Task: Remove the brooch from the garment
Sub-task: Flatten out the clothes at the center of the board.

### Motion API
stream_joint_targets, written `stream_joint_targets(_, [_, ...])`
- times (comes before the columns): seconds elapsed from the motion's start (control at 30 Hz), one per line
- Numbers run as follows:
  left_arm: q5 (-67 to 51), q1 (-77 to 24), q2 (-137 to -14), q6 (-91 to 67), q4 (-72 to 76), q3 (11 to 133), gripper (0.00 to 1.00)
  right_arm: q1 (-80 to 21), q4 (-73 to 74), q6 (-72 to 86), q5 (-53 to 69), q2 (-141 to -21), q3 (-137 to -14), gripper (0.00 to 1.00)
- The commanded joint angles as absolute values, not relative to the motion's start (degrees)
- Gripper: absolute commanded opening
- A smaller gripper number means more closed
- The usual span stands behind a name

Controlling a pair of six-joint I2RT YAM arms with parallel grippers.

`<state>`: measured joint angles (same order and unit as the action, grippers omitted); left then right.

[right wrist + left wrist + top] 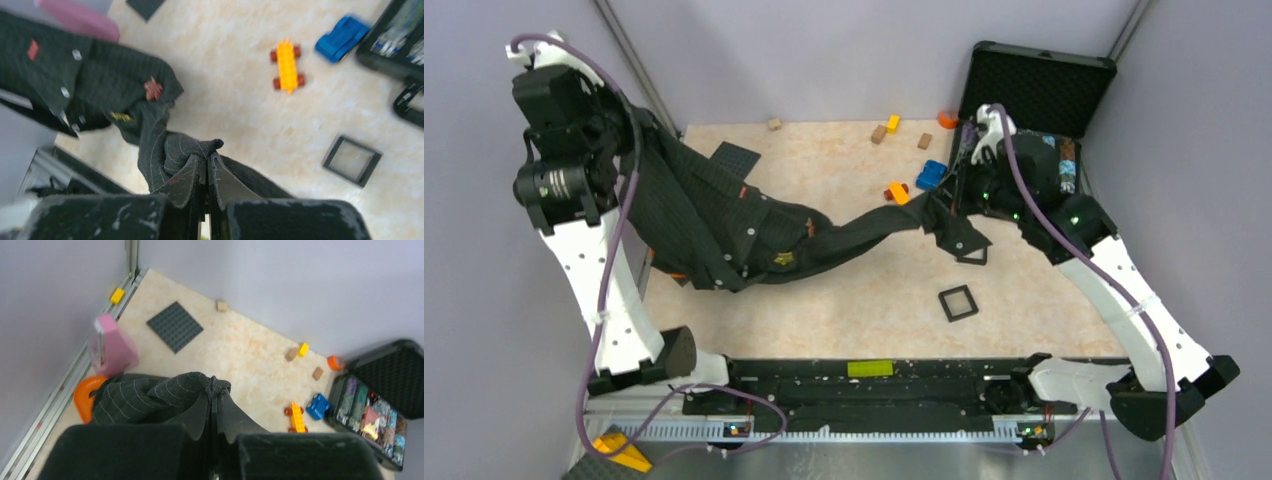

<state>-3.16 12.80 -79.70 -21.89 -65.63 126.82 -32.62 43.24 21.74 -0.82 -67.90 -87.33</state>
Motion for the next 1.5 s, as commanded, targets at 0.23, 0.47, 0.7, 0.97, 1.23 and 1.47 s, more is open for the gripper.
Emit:
stream_joint_targets(0.23, [-19.8,12.4,-99.5,-31.9,-49.2,132.4,0.0,-56.3,32.0,33.8,4.0,-62.5,-59.4,0.0])
stream_joint_targets(0.47, [-17.6,12.3,-91.0,-26.7,-43.1,110.6,0.0,-58.7,25.6,31.8,3.7,-68.7,-57.4,0.42])
stream_joint_targets(0.7, [-20.8,10.3,-73.6,-25.8,-41.7,99.9,0.0,-55.5,20.9,25.7,-3.9,-84.8,-69.9,0.63])
stream_joint_targets(0.97, [-12.5,10.2,-58.3,-30.3,-34.7,79.4,0.0,-53.9,21.5,25.5,-9.7,-109.6,-91.4,0.67])
stream_joint_targets(1.23, [-4.6,10.3,-54.9,-27.7,-35.4,78.4,0.0,-53.9,12.7,24.1,-7.7,-120.6,-96.2,0.67])
stream_joint_targets(1.47, [-0.6,10.3,-57.7,-24.1,-36.0,77.0,0.0,-54.5,27.2,27.7,-13.5,-132.7,-113.2,0.63])
